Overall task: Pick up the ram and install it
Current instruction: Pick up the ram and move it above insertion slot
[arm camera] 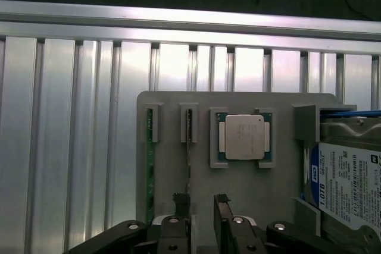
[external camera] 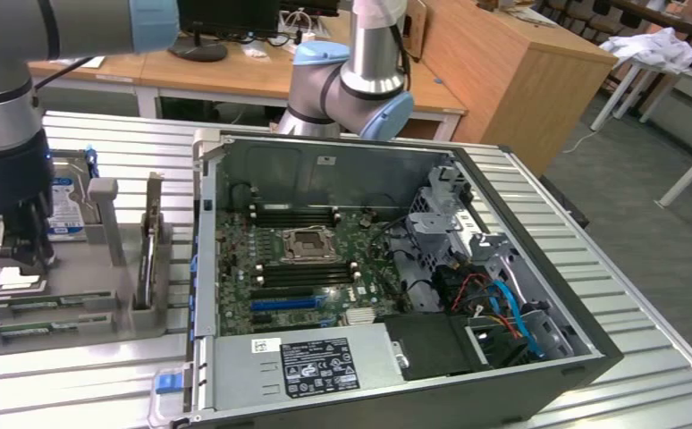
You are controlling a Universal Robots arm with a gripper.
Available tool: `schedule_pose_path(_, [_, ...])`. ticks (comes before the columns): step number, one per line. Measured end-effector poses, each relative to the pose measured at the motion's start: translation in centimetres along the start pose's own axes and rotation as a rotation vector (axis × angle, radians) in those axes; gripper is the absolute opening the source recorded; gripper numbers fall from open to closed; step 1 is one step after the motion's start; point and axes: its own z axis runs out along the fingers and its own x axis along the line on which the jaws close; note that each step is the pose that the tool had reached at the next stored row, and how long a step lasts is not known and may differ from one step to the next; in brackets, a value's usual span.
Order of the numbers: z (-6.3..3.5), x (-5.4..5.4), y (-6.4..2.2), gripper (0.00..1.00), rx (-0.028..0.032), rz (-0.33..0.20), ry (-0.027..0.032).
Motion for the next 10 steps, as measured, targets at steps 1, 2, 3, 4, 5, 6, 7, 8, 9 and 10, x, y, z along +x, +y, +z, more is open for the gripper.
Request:
schedule_pose_path(1, [0.0,0.1,0.01,0.31,-0.0001,0.0,0.0])
schedule_pose_path(2, [-0.01,0.3,0.01,0.31,-0.0001,0.0,0.0])
schedule_pose_path(3, [-0.01,0.4,0.01,0.31,0.0,0.0,0.0001])
schedule_pose_path(4, [-0.01,0.5,0.02,0.31,0.0,0.0,0.0])
schedule_pose_path(5, [-0.02,0.6,0.02,0.31,0.0,0.0,0.0])
schedule_pose_path(6, [-0.02,0.7,0.03,0.31,-0.0001,0.0,0.0001])
schedule_pose_path(7, [-0.02,0.8,0.03,0.31,0.0,0.0,0.0])
schedule_pose_path(8, [-0.02,1.0,0.04,0.31,0.0,0.0,0.0])
schedule_pose_path(9, [-0.02,1.1,0.04,0.31,0.0,0.0,0.0])
schedule_pose_path(10, [-0.03,1.2,0.05,0.31,-0.0001,0.0,0.0])
